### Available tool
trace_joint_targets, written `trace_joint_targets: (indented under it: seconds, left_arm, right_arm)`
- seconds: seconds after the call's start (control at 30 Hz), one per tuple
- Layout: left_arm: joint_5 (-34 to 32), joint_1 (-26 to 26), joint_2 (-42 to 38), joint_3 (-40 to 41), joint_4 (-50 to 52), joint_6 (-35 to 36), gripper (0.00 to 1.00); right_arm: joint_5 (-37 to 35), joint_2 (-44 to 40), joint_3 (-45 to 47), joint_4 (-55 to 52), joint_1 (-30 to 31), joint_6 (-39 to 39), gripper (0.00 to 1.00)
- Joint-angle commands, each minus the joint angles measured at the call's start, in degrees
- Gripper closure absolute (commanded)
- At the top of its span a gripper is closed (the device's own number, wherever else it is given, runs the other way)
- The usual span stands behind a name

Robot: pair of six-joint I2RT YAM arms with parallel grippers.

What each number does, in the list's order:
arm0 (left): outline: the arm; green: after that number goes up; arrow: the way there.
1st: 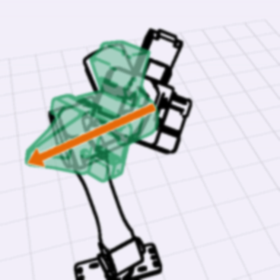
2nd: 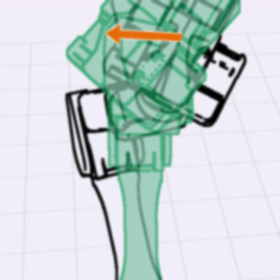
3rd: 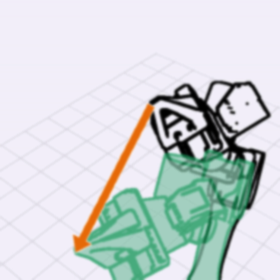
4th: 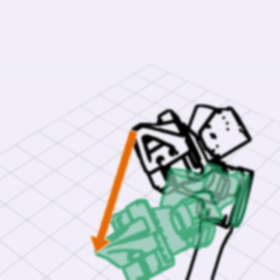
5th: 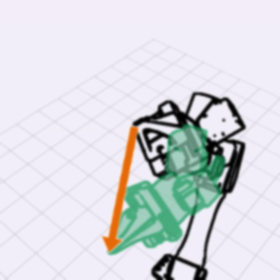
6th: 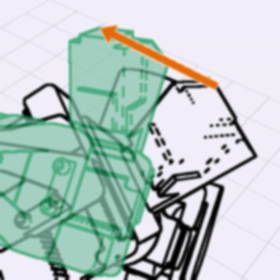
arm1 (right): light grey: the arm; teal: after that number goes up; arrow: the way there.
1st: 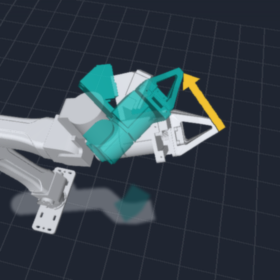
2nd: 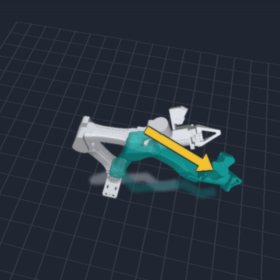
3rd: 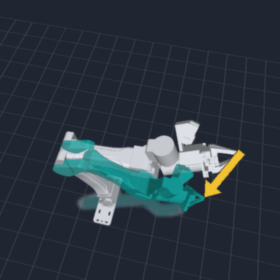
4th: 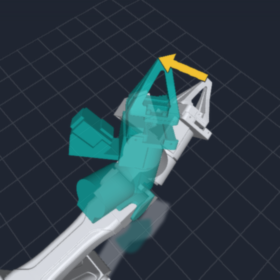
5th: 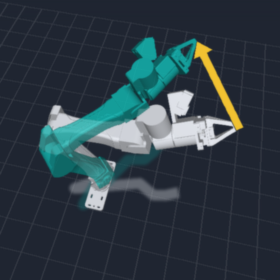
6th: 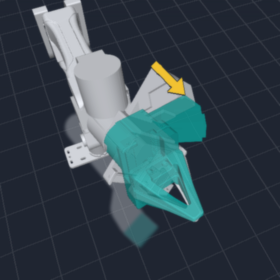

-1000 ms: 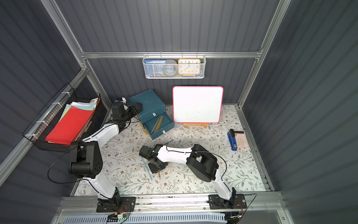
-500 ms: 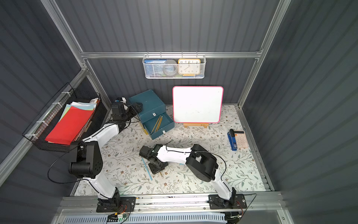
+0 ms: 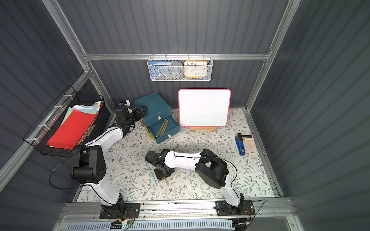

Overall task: Please place the pencils in the drawer according to their color
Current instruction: Pick up the pencil from the center of the board.

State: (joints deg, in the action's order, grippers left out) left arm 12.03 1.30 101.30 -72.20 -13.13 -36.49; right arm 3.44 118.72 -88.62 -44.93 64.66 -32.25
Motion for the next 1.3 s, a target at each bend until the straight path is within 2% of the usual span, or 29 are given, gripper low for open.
trace_joint_targets:
  seconds: [0.0, 0.43, 0.77, 1.0, 1.03, 1.27]
  left_arm:
    - [0.58, 0.38, -1.28, 0.62, -1.11, 0.21, 0.0]
    - [0.53, 0.38, -1.28, 0.32, -0.94, 0.36, 0.0]
    - [0.4, 0.37, -1.45, 0.4, -0.85, 0.45, 0.0]
    - [0.34, 0.43, -1.45, 0.4, -0.94, 0.3, 0.0]
    - [0.38, 0.44, -1.52, 0.41, -0.93, 0.27, 0.0]
    - [0.47, 0.37, -1.67, 0.56, -1.2, 0.24, 0.0]
  right_arm:
    - [0.3, -2.69, 0.85, 0.34, 0.21, -1.26, 1.0]
    - [1.4, -12.78, 3.52, 1.49, -0.58, -3.93, 1.0]
    - [2.52, -19.12, 1.36, 2.94, -5.72, -5.78, 1.0]
    - [10.09, -18.47, -0.51, 12.1, -12.6, -14.54, 1.0]
    - [12.83, -18.06, -0.5, 13.87, -13.47, -16.21, 1.0]
    - [16.13, -14.81, -1.28, 22.21, -17.52, -23.79, 1.0]
